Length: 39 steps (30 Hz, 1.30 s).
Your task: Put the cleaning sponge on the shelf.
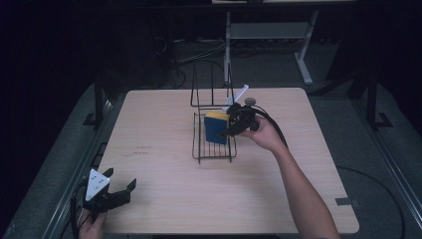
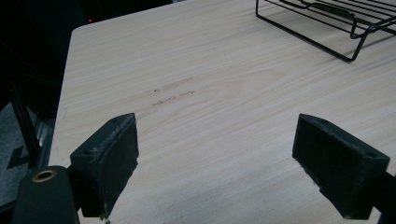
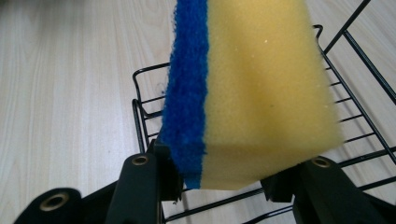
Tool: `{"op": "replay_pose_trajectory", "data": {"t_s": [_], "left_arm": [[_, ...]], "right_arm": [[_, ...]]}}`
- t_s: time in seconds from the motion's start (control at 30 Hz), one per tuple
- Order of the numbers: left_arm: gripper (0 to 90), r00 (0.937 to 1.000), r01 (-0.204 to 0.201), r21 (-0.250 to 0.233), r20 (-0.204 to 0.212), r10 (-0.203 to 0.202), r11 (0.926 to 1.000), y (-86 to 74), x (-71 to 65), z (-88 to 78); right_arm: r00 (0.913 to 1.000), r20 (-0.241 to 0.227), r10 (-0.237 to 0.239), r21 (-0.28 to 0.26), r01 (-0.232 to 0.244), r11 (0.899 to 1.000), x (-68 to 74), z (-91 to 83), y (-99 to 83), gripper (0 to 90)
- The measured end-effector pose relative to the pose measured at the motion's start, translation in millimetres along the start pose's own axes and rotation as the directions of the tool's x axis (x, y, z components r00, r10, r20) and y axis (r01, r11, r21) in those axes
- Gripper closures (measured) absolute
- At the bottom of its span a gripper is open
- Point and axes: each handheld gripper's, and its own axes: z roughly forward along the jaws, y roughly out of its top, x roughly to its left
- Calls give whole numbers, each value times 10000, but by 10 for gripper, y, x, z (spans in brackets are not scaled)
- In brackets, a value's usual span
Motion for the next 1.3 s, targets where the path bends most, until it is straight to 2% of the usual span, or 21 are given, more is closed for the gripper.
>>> {"op": "replay_pose_trajectory", "data": {"t_s": [0.13,0.37,0.6,0.7,0.9,1.1,1.3], "left_arm": [[139,10000,1,-12,2,-1,10000,1,-3,-4],[139,10000,6,-4,-3,-6,10000,0,-4,-3],[139,10000,-5,-4,11,5,10000,0,-8,-6],[139,10000,16,-9,-16,-16,10000,-2,-3,-10],[139,10000,18,-18,-25,-18,10000,-4,-3,-14],[139,10000,18,-16,-29,-18,10000,-4,-3,-16],[139,10000,-5,-12,-24,5,10000,-3,-7,-14]], "right_arm": [[10000,54,-78,68,78,9999,-58,56,-19,568],[9999,-75,144,193,-143,9997,-118,150,-63,568],[9998,107,191,272,-194,9994,-183,170,-105,568],[9998,31,201,279,-202,9994,-196,185,-120,568],[9997,36,225,241,-226,9995,-199,184,-124,561],[9995,113,302,240,-304,9992,-194,186,-119,505],[9993,147,330,311,-334,9990,-176,188,-118,501]]}}
